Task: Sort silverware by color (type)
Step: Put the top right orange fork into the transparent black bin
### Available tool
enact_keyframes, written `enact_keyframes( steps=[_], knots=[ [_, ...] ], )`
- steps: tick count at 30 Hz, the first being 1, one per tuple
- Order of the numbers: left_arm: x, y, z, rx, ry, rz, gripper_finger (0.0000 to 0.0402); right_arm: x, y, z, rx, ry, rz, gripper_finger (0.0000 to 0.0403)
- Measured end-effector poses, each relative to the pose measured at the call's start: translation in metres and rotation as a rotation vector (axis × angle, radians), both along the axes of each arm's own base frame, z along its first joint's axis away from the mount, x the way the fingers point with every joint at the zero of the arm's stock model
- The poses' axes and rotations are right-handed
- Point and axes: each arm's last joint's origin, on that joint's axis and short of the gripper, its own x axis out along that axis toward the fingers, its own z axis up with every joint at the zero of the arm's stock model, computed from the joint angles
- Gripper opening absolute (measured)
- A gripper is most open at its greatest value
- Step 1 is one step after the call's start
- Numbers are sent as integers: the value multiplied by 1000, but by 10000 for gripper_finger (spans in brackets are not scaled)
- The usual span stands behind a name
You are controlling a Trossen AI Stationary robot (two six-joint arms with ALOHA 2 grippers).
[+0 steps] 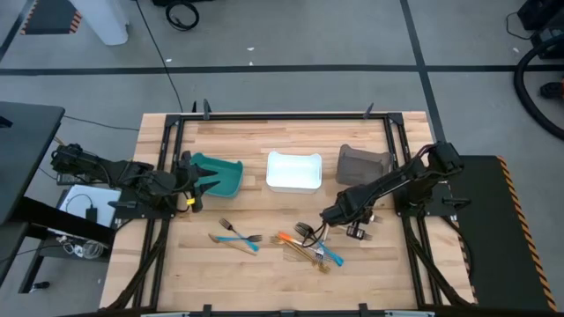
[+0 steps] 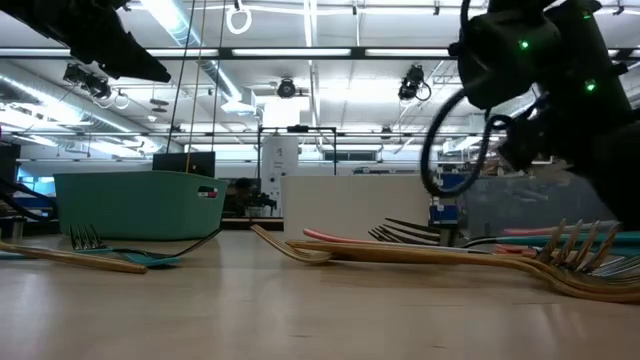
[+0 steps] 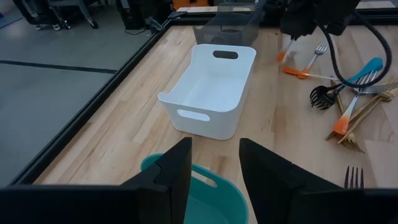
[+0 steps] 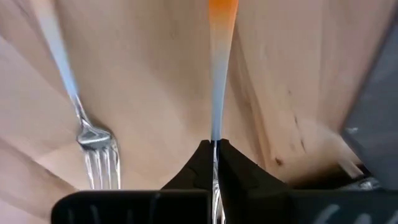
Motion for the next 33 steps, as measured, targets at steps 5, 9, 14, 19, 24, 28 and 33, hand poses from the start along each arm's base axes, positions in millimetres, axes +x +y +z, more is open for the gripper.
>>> enact_keyframes(
  steps=[5,9,14,19,24,28,33],
  knots=[
    [0,0,0,0,-1,0,142,1,-2,22,-46,-61,21,13],
    [0,0,0,-1,-1,1,142,-5,-8,44,-97,-140,-4,13],
    [0,0,0,-4,-3,2,142,-17,-21,64,-195,-191,-56,13],
    [0,0,0,-4,-3,2,142,-27,-34,77,-321,-223,-62,13],
    [0,0,1,-7,-9,2,142,-33,-50,82,-452,-163,21,14],
    [0,0,1,-7,-10,2,142,-30,-61,82,-522,-143,110,14],
    [0,0,1,-7,-10,2,142,-28,-80,77,-504,-144,86,14]
  ],
)
